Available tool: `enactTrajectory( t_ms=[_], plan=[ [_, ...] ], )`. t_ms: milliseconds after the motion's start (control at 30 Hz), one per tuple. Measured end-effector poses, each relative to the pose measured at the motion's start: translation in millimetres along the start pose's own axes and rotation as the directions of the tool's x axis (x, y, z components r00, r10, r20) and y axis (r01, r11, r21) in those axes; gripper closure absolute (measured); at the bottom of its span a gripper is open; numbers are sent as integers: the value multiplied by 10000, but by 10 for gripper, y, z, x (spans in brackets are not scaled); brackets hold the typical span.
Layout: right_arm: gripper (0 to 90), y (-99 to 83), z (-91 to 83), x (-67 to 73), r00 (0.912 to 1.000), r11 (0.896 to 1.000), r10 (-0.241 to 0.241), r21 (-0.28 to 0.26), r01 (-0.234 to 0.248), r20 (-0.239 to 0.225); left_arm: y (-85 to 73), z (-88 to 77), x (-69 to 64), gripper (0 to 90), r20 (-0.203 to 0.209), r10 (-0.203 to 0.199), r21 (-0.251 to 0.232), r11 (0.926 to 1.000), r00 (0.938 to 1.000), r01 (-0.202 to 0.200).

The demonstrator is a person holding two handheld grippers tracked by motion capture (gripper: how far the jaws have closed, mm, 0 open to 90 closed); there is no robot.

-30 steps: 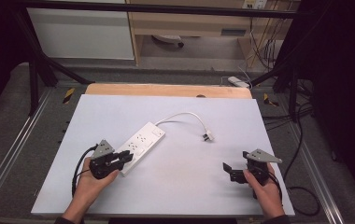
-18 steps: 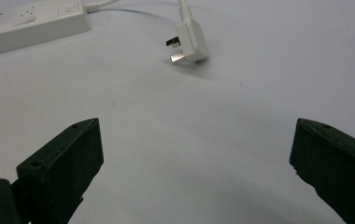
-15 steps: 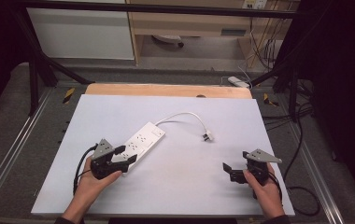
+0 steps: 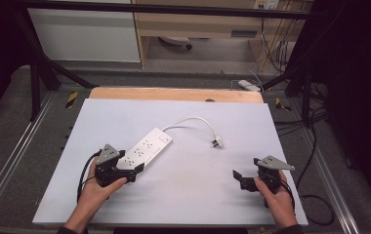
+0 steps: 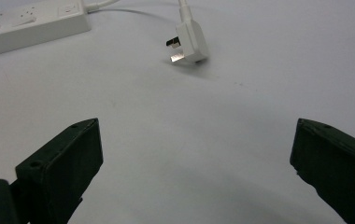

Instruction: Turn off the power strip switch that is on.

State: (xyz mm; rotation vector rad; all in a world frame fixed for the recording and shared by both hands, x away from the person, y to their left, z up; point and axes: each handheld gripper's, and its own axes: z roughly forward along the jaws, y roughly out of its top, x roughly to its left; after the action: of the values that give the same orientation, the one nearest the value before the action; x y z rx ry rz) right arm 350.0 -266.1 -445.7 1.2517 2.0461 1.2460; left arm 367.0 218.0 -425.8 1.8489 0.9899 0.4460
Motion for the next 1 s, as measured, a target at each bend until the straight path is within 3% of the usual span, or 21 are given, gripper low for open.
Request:
enactTrajectory(
  t_ms=[267,533,1000],
  plan=[
    [29,0,0,0,10000,10000,-24,0,24,7,23,-24,-22,72,4,202,-418,9989,9998,-201],
    [29,0,4,0,10000,10000,-29,10,29,13,53,-87,-25,68,-76,518,-1262,9906,9986,-523],
    [29,0,1,-5,10000,10000,23,-3,-23,28,101,-212,52,52,-329,167,-2153,9763,9993,-234]
  ],
)
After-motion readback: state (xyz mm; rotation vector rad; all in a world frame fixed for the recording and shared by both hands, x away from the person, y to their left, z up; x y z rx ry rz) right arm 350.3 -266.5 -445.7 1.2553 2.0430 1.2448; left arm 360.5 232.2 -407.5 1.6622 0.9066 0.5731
